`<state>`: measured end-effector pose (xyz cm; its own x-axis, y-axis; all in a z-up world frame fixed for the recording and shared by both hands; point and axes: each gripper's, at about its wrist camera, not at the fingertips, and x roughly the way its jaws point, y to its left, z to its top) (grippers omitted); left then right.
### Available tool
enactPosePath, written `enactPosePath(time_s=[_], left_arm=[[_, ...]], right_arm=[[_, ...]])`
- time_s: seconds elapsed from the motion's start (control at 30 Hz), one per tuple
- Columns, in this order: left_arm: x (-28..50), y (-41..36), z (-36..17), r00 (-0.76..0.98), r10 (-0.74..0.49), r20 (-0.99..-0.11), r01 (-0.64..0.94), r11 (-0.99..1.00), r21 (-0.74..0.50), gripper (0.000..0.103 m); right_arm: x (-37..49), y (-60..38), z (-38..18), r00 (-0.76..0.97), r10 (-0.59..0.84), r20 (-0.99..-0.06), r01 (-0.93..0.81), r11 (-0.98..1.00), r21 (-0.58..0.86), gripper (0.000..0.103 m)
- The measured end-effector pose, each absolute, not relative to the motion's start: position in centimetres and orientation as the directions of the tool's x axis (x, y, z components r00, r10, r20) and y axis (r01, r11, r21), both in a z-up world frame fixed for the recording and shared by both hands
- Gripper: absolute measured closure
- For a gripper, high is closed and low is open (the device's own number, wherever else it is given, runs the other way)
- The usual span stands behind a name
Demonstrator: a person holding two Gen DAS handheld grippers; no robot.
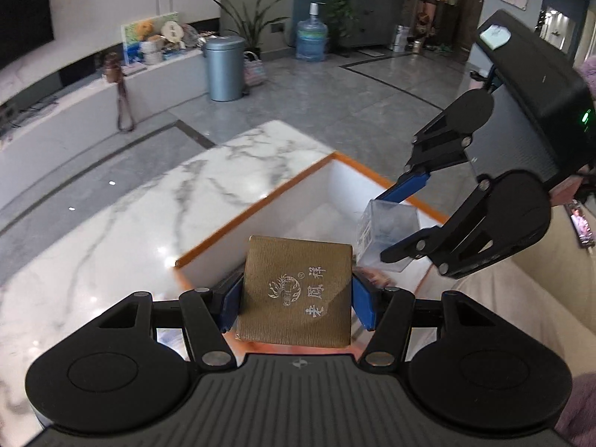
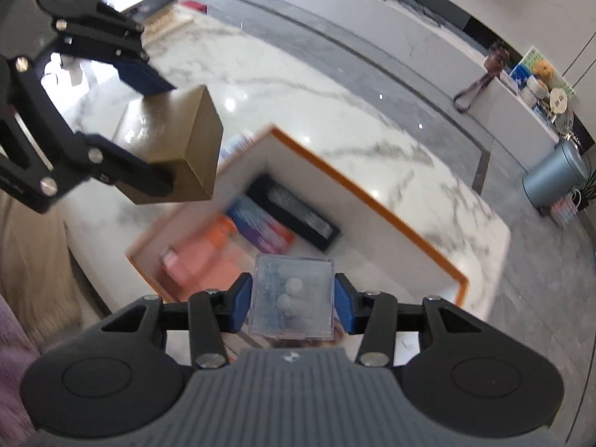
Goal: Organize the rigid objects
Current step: 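Lift the brown box and clear box and carry them over the orange box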
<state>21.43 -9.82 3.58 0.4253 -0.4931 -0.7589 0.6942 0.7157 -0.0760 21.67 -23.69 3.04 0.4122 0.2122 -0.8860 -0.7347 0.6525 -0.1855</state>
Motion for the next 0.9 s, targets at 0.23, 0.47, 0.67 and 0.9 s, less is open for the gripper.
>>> enactPosePath(time_s=[0.23, 0.47, 0.67, 0.9], left_arm=[[24.2, -15.1, -0.7, 0.332, -0.528, -0.781, 0.702, 0.692, -0.169, 0.034], [26.5, -17.9, -4.7, 0.247, -0.51, -0.824, 0.669, 0.705, -0.236, 0.035], [27.7, -20.9, -7.1, 0.174, -0.507, -0.844, 0.542, 0.765, -0.348, 0.035], [27.2, -22.9, -9.7, 0.143, -0.556, -0.819, 0.28, 0.816, -0.505, 0.035]], right_arm=[[24.1, -27.5, -1.2, 0.325, 0.103, -0.94, -0.785, 0.584, -0.208, 0.055], [26.3, -28.6, -3.8, 0.293, 0.072, -0.953, -0.837, 0.502, -0.22, 0.055], [28.9, -31.2, -1.9, 0.398, 0.117, -0.91, -0.757, 0.602, -0.254, 0.055], [29.8, -32.6, -1.4, 0.453, 0.139, -0.881, -0.711, 0.652, -0.263, 0.055]])
